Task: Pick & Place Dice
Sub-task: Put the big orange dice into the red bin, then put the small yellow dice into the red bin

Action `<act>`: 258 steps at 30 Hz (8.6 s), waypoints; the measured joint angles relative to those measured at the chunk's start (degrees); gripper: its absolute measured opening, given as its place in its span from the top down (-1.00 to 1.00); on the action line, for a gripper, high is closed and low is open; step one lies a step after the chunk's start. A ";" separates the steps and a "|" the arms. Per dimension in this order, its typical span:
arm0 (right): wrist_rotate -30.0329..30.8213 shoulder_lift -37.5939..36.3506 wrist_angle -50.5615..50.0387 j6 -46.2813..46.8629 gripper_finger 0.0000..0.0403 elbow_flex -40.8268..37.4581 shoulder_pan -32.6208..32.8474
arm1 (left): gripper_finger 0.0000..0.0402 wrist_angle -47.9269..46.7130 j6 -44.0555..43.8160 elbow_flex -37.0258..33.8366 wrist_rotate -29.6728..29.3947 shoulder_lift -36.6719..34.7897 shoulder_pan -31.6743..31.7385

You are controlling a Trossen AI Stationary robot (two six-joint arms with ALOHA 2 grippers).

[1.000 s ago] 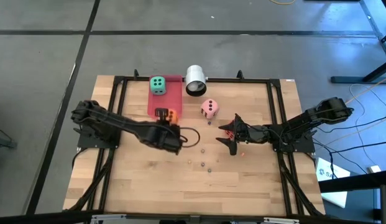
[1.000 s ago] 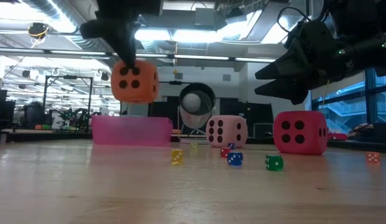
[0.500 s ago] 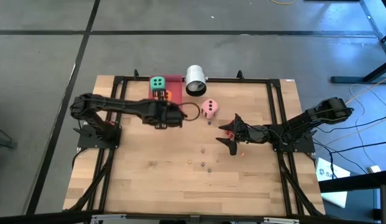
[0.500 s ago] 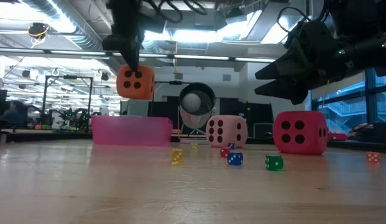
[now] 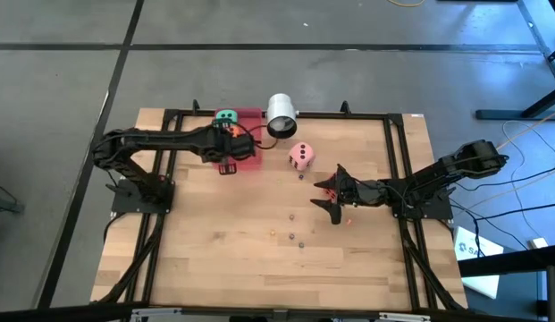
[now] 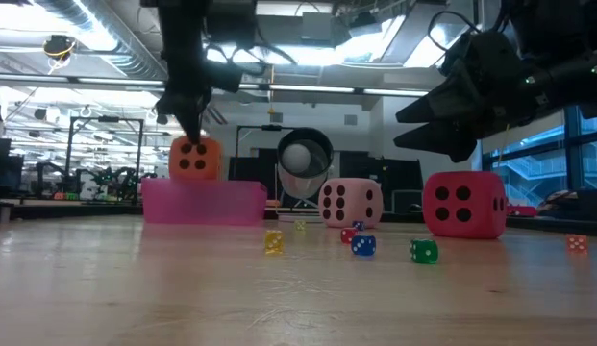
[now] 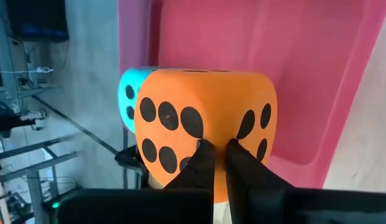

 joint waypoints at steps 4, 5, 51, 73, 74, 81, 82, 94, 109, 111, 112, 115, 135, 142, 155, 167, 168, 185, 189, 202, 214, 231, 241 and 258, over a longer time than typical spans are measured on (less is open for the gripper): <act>-0.02 0.02 0.02 0.00 -0.49 -0.02 0.00 | 0.99 3.48 0.94 -3.90 1.11 -1.08 0.98; -0.02 0.02 0.05 0.00 -0.49 -0.02 0.00 | 0.99 4.33 1.23 -4.69 1.14 -1.22 1.11; 0.00 0.02 0.11 0.44 -0.49 -0.02 0.00 | 0.99 16.86 7.50 -11.97 1.65 -0.86 6.84; 0.00 0.00 0.11 0.40 -0.49 0.00 -0.02 | 0.40 16.39 5.92 -11.96 6.20 -0.90 9.04; 0.00 0.02 0.11 0.40 -0.49 0.00 0.00 | 0.37 16.41 5.77 -11.95 6.18 -0.92 9.04; 0.00 0.02 0.11 0.35 -0.49 -0.02 0.00 | 0.23 16.34 5.52 -11.59 5.64 -1.97 8.67; 0.00 0.02 0.10 0.35 -0.49 -0.01 -0.02 | 0.23 16.26 5.52 -11.31 5.02 -2.38 8.41; 0.00 0.00 -0.09 -0.09 -0.49 -0.02 -0.02 | 0.33 15.74 5.40 -9.61 11.73 -9.24 4.10; 0.00 0.02 -0.11 -0.40 -0.49 0.00 -0.02 | 0.99 17.23 8.99 -9.61 17.13 -3.64 7.01; 0.00 0.01 -0.11 -0.41 -0.49 -0.01 -0.02 | 0.99 17.57 9.40 -9.61 18.85 -2.72 7.87; 0.00 0.02 -0.11 -0.39 -0.49 0.00 0.00 | 0.98 17.81 9.42 -9.61 19.38 -2.20 8.27; 0.00 0.01 -0.11 -0.39 -0.49 -0.02 -0.02 | 0.99 17.90 9.43 -9.61 20.27 -0.72 9.32; 0.00 0.00 -0.13 -0.19 -0.49 -0.01 0.00 | 0.98 21.77 10.50 -9.63 15.51 3.73 11.58; 0.00 0.01 -0.15 -0.21 -0.49 -0.01 -0.02 | 0.98 20.80 10.61 -9.63 13.51 3.73 11.57; 0.00 0.02 -0.15 -0.24 -0.49 -0.02 -0.02 | 0.98 20.67 10.22 -9.63 11.70 3.73 11.57; 0.00 0.01 -0.15 -0.26 -0.49 -0.01 -0.01 | 0.98 20.67 8.40 -9.65 14.47 2.63 9.75; 0.00 0.00 -0.15 -0.26 -0.49 -0.01 -0.01 | 0.98 20.67 8.08 -9.65 14.41 2.22 9.44; 0.00 0.00 -0.13 -0.41 -0.49 0.00 -0.02 | 0.98 23.78 -5.72 -9.65 27.14 -16.49 -1.44; 0.00 0.00 -0.11 -0.39 -0.49 -0.01 -0.02 | 0.98 25.82 -7.50 -9.65 31.78 -19.41 -4.51; -4.03 0.00 10.28 -5.15 -0.49 0.02 -0.04 | 0.98 37.61 -8.31 -9.63 33.87 -22.82 -18.21; -4.52 0.00 10.29 -4.98 -0.49 1.71 -0.06 | 0.66 55.88 -1.25 -9.63 33.68 -22.78 -30.72; -4.54 0.00 10.30 -3.67 -0.49 1.71 -0.04 | 0.12 60.58 2.40 -9.61 32.64 -19.26 -40.48; -4.52 0.00 15.06 -4.13 -0.49 1.72 -0.05 | 0.21 66.29 7.55 -16.21 20.13 -16.99 -39.60; -4.52 -0.02 14.22 -4.05 -0.49 1.73 -0.05 | 0.23 91.17 -11.65 -45.01 16.76 -21.14 -32.65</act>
